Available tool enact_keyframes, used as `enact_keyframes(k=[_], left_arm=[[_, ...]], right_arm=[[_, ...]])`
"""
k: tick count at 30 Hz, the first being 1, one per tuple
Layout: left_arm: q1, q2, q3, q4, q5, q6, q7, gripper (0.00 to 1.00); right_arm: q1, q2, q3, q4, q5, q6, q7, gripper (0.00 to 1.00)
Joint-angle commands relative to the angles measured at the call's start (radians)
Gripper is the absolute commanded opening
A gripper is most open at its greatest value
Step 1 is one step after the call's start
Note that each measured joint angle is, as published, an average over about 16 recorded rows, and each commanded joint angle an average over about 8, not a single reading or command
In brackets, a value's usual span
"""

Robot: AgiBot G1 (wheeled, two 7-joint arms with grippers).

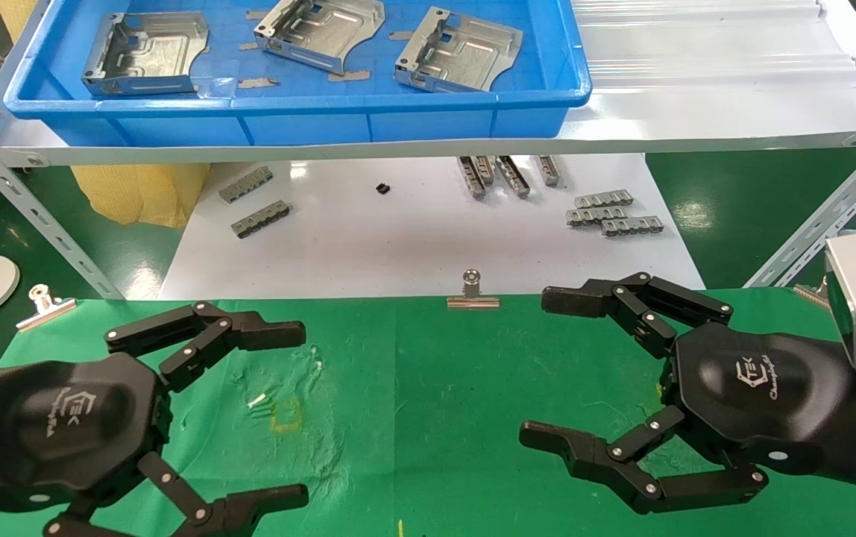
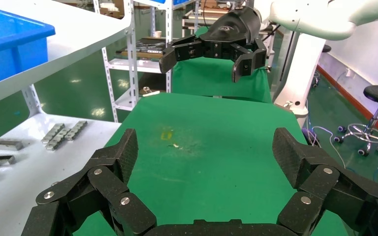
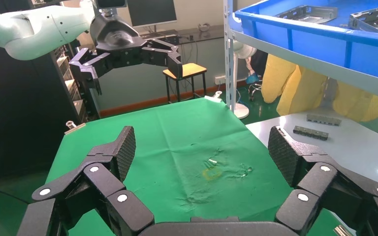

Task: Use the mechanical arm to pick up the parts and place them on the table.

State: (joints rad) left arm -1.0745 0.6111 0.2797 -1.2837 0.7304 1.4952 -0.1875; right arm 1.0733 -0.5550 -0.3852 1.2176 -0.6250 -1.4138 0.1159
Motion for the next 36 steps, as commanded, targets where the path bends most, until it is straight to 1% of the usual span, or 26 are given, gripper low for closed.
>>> enact_keyframes(k=[1, 17, 25, 36], left_arm=[[0.0, 0.0, 0.0, 0.0, 0.0, 0.0, 0.0, 1.0], [0.0, 0.0, 0.0, 0.0, 0.0, 0.0, 0.0, 1.0], [0.0, 0.0, 0.0, 0.0, 0.0, 0.0, 0.0, 1.0], [0.0, 0.0, 0.0, 0.0, 0.0, 0.0, 0.0, 1.0]], right_arm=[[0.0, 0.0, 0.0, 0.0, 0.0, 0.0, 0.0, 1.0], [0.0, 0.0, 0.0, 0.0, 0.0, 0.0, 0.0, 1.0], [0.0, 0.0, 0.0, 0.0, 0.0, 0.0, 0.0, 0.0], [0.0, 0.0, 0.0, 0.0, 0.0, 0.0, 0.0, 0.0]])
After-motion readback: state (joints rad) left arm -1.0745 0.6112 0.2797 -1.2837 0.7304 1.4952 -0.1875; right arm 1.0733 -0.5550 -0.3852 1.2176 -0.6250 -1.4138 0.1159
